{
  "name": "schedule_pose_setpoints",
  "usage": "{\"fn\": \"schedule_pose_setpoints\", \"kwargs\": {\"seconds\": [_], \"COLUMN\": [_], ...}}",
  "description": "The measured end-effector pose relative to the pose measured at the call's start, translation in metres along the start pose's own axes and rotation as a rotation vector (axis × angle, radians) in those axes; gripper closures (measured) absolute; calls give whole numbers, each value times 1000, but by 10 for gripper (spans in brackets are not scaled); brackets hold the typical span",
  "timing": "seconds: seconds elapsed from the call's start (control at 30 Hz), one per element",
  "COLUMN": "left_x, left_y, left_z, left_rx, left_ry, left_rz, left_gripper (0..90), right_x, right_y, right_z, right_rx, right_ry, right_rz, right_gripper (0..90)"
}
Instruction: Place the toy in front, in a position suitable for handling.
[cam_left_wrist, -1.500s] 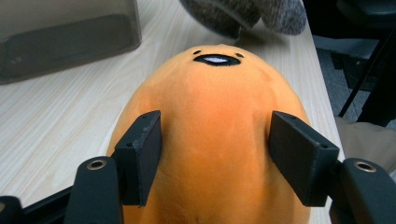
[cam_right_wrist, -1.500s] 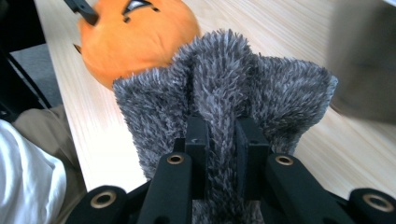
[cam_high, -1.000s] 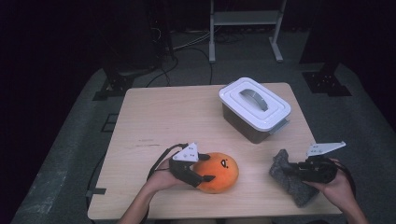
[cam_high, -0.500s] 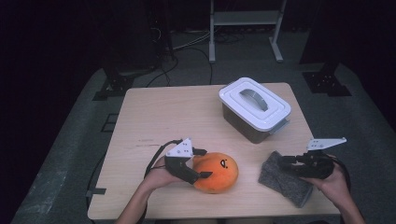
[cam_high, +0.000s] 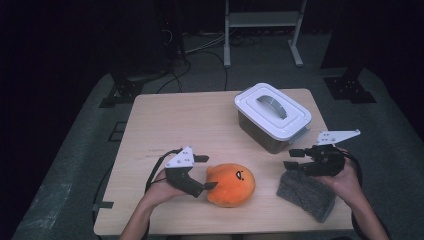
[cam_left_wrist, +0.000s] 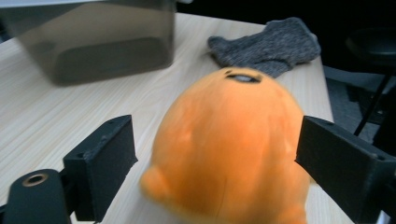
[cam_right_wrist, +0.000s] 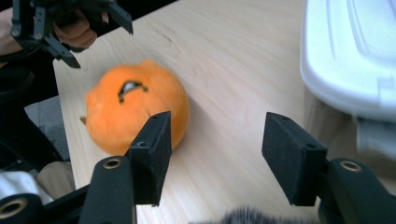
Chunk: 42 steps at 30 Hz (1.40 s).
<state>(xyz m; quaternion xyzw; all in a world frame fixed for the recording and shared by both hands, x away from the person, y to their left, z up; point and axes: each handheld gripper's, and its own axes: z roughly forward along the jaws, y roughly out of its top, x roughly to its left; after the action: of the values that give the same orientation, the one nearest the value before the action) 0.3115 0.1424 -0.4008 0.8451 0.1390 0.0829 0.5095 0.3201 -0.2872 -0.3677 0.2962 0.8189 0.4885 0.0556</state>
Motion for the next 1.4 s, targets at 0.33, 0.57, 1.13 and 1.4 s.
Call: {"fn": "schedule_pose_setpoints", "kwargs": {"seconds": [0.33, 0.57, 1.13, 1.4], "left_x": [4, 5, 19, 18], "left_y": [-26, -29, -29, -26], "left_z": [-31, -33, -35, -37], "left_rx": [2, 17, 7, -4], "left_ry": [100, 125, 124, 125], "left_rz": [-49, -45, -42, -30], "left_gripper": [88, 88, 88, 88], "right_x": [0, -1, -7, -16], "right_y": [42, 60, 71, 85], "right_z": [16, 26, 29, 32], "right_rx": [1, 2, -20, -17], "right_ry": [-28, -33, -82, -112], "right_rz": [-53, -64, -38, -44], "right_gripper": [369, 358, 343, 340]}}
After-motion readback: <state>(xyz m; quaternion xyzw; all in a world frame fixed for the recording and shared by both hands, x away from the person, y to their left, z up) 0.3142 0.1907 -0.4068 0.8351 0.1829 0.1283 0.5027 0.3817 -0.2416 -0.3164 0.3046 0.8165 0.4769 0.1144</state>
